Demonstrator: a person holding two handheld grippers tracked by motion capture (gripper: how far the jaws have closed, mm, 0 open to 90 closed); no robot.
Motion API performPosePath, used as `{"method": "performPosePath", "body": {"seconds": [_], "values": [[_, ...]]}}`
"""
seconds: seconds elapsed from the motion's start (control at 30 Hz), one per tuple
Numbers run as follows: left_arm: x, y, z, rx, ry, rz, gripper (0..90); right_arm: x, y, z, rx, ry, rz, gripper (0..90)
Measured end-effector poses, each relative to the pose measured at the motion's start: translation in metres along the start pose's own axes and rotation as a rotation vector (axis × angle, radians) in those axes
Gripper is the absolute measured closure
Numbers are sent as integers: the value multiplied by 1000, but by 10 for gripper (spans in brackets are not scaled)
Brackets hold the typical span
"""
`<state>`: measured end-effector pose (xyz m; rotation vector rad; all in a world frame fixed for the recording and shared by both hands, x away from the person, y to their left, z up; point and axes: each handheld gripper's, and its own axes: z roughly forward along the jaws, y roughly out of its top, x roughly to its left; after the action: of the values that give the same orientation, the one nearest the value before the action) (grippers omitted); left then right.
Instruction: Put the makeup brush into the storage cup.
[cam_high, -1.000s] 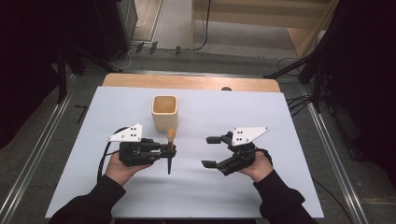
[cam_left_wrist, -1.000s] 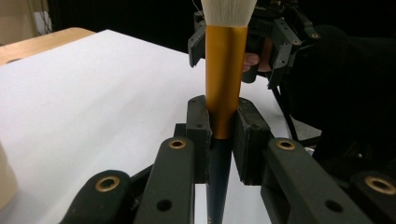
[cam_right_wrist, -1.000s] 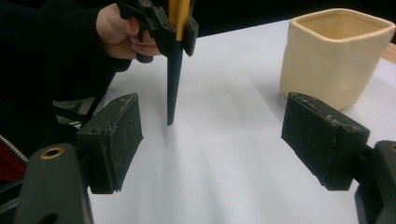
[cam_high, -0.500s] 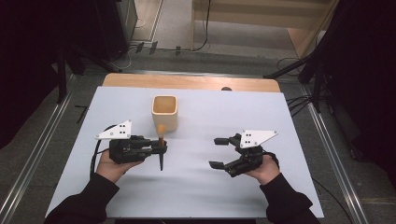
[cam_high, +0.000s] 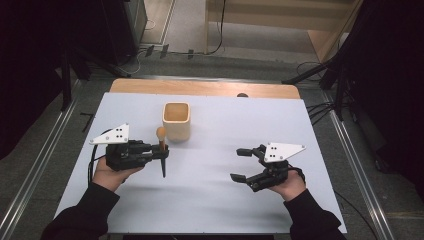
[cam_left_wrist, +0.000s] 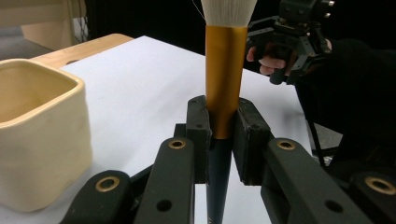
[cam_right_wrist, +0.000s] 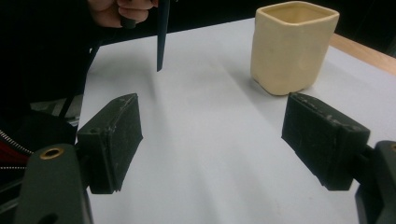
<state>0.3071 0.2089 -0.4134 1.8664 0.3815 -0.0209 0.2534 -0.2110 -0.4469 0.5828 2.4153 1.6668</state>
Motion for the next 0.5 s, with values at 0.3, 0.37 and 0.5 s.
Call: {"method": "performPosePath", "body": {"seconds": [0.3,0.37,0.5], "values": [[4,3,-2,-16,2,-11,792,-5,-11,-9,-7,-42,24,212],[6,4,0,-14,5,-19,792,-6,-13,-10,-9,-56,24,212],[10,7,0,-5,13,-25,792,-7,-14,-11,-15,-62,33,212]]}}
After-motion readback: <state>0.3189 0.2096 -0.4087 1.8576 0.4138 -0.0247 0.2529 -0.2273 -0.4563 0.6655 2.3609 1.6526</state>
